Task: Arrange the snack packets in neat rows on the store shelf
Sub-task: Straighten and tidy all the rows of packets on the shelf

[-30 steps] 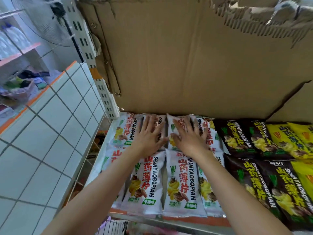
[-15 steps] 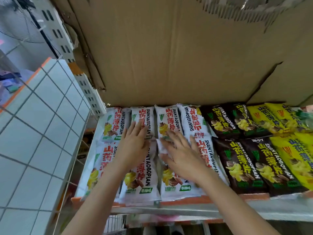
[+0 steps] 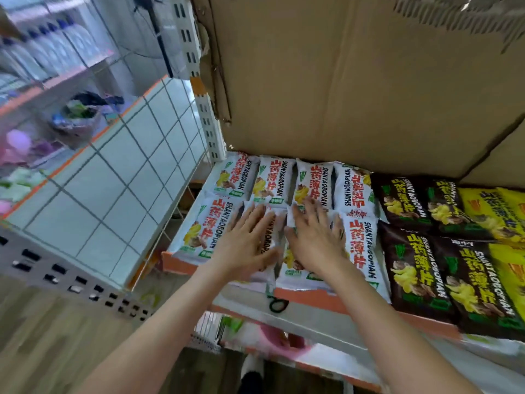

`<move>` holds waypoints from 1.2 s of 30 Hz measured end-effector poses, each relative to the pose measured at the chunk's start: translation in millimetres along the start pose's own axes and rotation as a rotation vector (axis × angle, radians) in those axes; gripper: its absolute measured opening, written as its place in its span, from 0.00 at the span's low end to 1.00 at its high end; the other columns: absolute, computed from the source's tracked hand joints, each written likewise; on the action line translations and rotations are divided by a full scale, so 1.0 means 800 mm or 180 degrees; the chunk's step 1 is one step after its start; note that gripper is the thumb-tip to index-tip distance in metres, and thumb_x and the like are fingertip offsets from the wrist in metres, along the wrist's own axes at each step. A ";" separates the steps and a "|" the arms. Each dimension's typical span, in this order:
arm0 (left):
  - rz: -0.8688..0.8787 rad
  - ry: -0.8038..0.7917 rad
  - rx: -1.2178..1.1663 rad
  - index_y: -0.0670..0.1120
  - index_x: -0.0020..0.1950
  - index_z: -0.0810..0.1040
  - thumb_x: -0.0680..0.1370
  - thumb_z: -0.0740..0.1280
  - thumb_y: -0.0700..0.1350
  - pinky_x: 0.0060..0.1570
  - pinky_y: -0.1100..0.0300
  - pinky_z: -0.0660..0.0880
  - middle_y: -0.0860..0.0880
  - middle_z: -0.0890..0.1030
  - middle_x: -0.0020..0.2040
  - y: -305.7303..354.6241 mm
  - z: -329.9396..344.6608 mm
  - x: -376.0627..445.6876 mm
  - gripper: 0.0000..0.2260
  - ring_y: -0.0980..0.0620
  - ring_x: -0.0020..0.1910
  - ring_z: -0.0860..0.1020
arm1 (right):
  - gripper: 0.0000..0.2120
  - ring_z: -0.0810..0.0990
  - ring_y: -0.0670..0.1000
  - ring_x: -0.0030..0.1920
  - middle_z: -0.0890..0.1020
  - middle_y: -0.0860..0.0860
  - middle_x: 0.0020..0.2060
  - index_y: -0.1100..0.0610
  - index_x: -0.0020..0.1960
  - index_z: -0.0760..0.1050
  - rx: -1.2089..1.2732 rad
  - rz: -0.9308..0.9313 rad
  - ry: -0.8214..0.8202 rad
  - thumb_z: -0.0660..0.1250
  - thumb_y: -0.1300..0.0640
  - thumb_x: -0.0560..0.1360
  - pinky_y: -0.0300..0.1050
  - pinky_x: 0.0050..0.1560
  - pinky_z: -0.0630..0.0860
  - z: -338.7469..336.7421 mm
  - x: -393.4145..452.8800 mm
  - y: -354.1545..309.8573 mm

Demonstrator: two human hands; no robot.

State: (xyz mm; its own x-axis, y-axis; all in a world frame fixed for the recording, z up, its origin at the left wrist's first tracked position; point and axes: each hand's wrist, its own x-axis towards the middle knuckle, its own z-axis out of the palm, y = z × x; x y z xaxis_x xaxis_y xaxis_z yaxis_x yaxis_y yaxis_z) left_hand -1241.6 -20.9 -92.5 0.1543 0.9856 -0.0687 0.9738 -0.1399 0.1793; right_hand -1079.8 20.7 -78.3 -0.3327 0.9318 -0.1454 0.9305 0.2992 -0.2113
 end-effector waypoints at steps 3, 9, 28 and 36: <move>-0.0680 0.0984 -0.0534 0.46 0.76 0.54 0.79 0.51 0.60 0.73 0.52 0.46 0.46 0.54 0.76 -0.019 -0.013 -0.021 0.29 0.46 0.76 0.51 | 0.26 0.38 0.52 0.75 0.41 0.50 0.76 0.50 0.77 0.47 -0.0005 -0.0802 0.0223 0.47 0.46 0.81 0.56 0.74 0.38 -0.002 -0.005 -0.024; -0.1373 0.0712 -0.0502 0.47 0.77 0.49 0.76 0.61 0.60 0.70 0.49 0.56 0.41 0.54 0.75 -0.056 0.007 -0.049 0.35 0.43 0.74 0.55 | 0.28 0.39 0.55 0.75 0.41 0.52 0.76 0.47 0.76 0.48 -0.0128 -0.0863 -0.0423 0.47 0.39 0.79 0.61 0.72 0.44 0.024 0.003 -0.058; -0.0899 0.1018 -0.0298 0.58 0.76 0.41 0.73 0.41 0.71 0.70 0.55 0.42 0.46 0.48 0.75 -0.074 0.037 -0.082 0.34 0.49 0.73 0.46 | 0.26 0.54 0.48 0.74 0.57 0.47 0.75 0.44 0.76 0.48 0.0098 -0.1218 -0.0453 0.43 0.39 0.80 0.59 0.72 0.41 0.018 0.086 -0.106; -0.0722 0.1128 -0.0390 0.48 0.77 0.47 0.75 0.37 0.66 0.70 0.57 0.29 0.47 0.49 0.77 -0.014 0.007 -0.073 0.36 0.52 0.75 0.41 | 0.21 0.57 0.50 0.74 0.60 0.50 0.74 0.55 0.73 0.61 -0.0114 -0.1270 -0.0044 0.48 0.52 0.82 0.48 0.72 0.56 -0.016 0.045 -0.057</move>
State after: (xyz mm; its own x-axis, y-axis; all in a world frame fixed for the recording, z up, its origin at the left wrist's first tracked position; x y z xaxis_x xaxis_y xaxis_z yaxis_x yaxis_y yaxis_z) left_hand -1260.8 -77.5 -96.3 -0.1488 0.9647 0.2173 0.9461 0.0750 0.3150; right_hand -1132.1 43.3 -61.9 -0.6709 0.7381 -0.0720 0.7325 0.6443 -0.2199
